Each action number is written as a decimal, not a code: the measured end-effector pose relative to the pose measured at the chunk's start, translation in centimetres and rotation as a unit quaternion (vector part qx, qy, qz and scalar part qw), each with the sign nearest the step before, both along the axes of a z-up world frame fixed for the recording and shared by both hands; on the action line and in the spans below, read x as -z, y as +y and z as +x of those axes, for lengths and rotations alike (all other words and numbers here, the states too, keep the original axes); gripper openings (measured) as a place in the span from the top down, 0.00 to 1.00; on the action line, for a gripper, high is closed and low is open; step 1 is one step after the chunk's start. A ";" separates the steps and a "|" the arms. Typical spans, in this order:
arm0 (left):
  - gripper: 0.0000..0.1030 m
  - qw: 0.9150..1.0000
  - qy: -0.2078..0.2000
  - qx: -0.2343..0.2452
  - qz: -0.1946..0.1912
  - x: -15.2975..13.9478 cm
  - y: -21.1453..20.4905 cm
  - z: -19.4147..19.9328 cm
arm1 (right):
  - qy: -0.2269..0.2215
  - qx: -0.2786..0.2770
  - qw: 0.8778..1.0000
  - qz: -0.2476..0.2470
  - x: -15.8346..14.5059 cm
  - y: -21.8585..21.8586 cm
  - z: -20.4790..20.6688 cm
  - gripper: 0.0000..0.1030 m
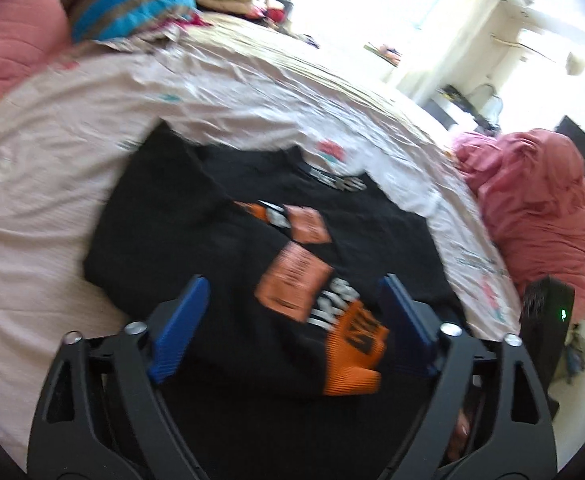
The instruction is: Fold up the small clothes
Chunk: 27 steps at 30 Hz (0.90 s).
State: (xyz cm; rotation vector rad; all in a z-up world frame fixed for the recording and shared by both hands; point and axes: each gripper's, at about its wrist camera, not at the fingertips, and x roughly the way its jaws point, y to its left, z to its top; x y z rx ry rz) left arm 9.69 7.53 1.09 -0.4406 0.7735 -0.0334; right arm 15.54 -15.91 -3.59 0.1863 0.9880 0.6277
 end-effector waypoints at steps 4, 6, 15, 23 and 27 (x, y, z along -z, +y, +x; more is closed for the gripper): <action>0.09 0.997 0.012 -0.053 0.062 -0.5 1.7 -0.7 | 0.005 -0.011 1.000 -0.019 0.8 2.3 -0.6 0.19; 0.09 0.996 0.018 -0.059 0.069 -0.5 2.2 -0.9 | -0.001 -0.014 0.999 -0.033 0.8 3.3 -0.8 0.33; 0.09 0.995 0.020 -0.085 0.048 -0.5 4.7 -2.0 | -0.071 -0.056 0.995 -0.043 -2.5 5.2 -1.0 0.89; 0.09 0.994 0.022 -0.103 0.038 -0.6 6.1 -2.8 | -0.213 -0.092 0.971 -0.065 -10.7 6.4 -0.4 0.89; 0.09 0.993 0.019 -0.107 0.038 -0.8 6.5 -3.1 | -0.246 -0.074 0.963 -0.081 -12.6 5.3 0.9 0.89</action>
